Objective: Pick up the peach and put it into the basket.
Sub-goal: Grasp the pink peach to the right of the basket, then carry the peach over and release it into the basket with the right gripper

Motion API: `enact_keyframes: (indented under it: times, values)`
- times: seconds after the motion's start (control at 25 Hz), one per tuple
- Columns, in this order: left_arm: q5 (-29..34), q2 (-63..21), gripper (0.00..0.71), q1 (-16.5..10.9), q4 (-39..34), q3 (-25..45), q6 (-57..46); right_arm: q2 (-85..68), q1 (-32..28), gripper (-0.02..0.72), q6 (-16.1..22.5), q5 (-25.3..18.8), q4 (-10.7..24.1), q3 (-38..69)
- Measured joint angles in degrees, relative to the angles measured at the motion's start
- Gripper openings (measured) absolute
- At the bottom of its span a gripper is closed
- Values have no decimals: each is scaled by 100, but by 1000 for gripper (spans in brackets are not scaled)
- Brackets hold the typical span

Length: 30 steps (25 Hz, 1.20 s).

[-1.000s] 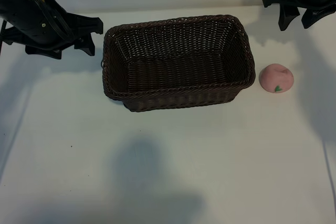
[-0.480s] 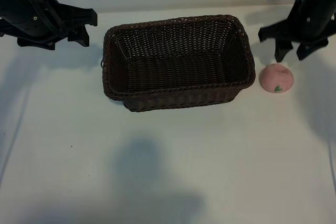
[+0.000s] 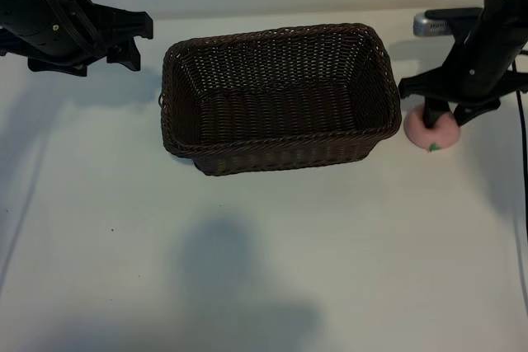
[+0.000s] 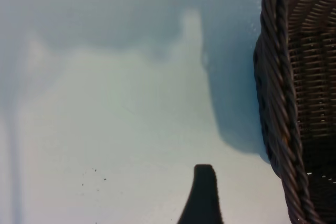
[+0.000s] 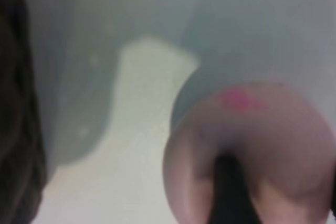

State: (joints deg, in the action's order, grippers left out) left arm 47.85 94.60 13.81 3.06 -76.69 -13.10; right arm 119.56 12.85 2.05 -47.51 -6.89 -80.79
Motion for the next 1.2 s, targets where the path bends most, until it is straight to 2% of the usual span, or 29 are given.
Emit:
enact_keyframes:
  times: [0.04, 0.12, 0.16, 0.24, 0.52, 0.76, 0.96, 1.2]
  values:
    - [0, 0, 581, 0, 0, 0, 0, 18, 0, 341, 0, 0, 7, 0]
    - [0, 0, 581, 0, 0, 0, 0, 18, 0, 162, 5, 12, 12, -6]
    - [0, 0, 581, 0, 0, 0, 0, 18, 0, 111, 5, -18, 28, -19]
    - [0, -1, 581, 0, 0, 0, 0, 18, 0, 56, 5, -163, 63, -95]
    - [0, -1, 581, 0, 0, 0, 0, -181, 0, 39, 5, -817, 76, -691]
    - [0, -1, 581, 0, 0, 0, 0, -439, -7, 39, 0, -1248, 246, -1389]
    - [0, -1, 580, 0, 0, 0, 0, -439, 10, 39, 5, -1549, 219, -1718]
    - [0, -1, 580, 0, 0, 0, -11, -439, 550, 39, 7, -1768, 82, -2024]
